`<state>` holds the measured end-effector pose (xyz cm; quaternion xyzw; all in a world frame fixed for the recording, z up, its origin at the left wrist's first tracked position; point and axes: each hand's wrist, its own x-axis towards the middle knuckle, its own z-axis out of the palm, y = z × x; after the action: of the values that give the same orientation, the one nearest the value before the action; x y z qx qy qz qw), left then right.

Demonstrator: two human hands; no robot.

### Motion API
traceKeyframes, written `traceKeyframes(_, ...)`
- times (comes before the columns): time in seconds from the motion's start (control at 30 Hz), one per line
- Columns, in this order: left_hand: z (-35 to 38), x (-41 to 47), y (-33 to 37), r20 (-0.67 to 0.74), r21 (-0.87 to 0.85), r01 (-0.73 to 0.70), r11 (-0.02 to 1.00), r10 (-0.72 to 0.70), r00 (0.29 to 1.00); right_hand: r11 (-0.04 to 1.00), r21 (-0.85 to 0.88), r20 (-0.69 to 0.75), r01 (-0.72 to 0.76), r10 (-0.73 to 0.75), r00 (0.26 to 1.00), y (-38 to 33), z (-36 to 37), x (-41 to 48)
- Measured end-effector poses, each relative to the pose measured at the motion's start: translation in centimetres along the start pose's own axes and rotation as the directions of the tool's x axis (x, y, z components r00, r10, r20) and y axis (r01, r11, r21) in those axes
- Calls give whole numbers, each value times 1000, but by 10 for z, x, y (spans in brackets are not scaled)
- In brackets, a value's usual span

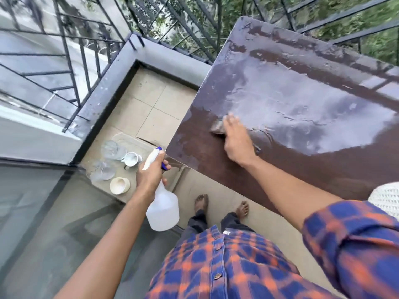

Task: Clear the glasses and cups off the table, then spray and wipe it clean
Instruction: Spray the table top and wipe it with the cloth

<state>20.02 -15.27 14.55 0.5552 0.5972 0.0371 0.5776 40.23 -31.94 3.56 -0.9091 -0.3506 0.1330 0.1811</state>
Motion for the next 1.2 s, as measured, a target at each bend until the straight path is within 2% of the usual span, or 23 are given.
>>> traceKeyframes(0.07,-2,0,-4,-41,-44,24,999,-25,999,958,3,89,285,-284,955,-42,20,-5)
traceKeyframes(0.13,-4,-1,-5,-69,-69,41,997,-46,997,849,14,227,529,-518,825,-60,35,-36)
traceKeyframes(0.17,-5,0,-6,-86,-81,46,996,-53,995,802,21,280,597,-578,767,-55,35,-49)
traceKeyframes(0.2,-7,0,-6,-101,-87,49,995,-58,993,782,40,302,622,-603,739,-43,32,-59)
traceKeyframes(0.23,-8,0,-7,-110,-90,52,995,-62,992,786,40,270,617,-603,751,-28,28,-62)
traceKeyframes(0.27,-9,0,-8,-115,-100,53,994,-65,991,823,23,234,568,-557,797,-11,25,-58)
traceKeyframes(0.37,-14,1,-8,-134,-154,61,986,-82,988,962,27,117,272,-273,955,17,8,-11)
traceKeyframes(0.43,-17,3,-7,-148,-160,67,985,-92,985,995,13,69,103,-104,992,0,2,25)
traceKeyframes(0.5,-19,4,-4,-152,-168,57,984,-83,985,999,13,86,48,-49,995,-37,5,49)
traceKeyframes(0.57,-20,6,-1,-152,-167,38,985,-64,986,983,49,159,177,-183,970,-77,15,52)
traceKeyframes(0.67,-21,11,2,-154,-153,6,988,-29,988,870,75,297,487,-486,822,-103,44,15)
traceKeyframes(0.73,-24,16,3,-150,-162,4,987,-29,988,806,104,306,583,-584,752,-91,46,-12)
traceKeyframes(0.77,-25,18,3,-144,-174,8,985,-33,989,791,102,293,603,-603,742,-80,42,-18)
traceKeyframes(0.83,-30,22,4,-135,-197,15,980,-43,990,842,69,258,536,-534,805,-58,30,-4)
traceKeyframes(0.93,-36,28,5,-132,-171,16,985,-39,990,974,16,180,227,-226,957,-45,12,49)
traceKeyframes(1.0,-41,33,5,-132,-162,16,987,-38,991,992,0,154,128,-126,980,-59,10,79)
traceKeyframes(1.03,-43,35,6,-129,-163,16,987,-38,991,990,9,162,142,-142,977,-72,11,86)
traceKeyframes(1.1,-46,39,6,-118,-161,16,987,-35,992,939,56,187,340,-344,920,-99,26,87)
traceKeyframes(1.17,-47,41,7,-107,-161,10,987,-28,994,829,83,234,553,-555,798,-123,48,66)
traceKeyframes(1.2,-48,42,8,-100,-160,5,987,-21,995,786,90,266,612,-611,746,-130,58,50)
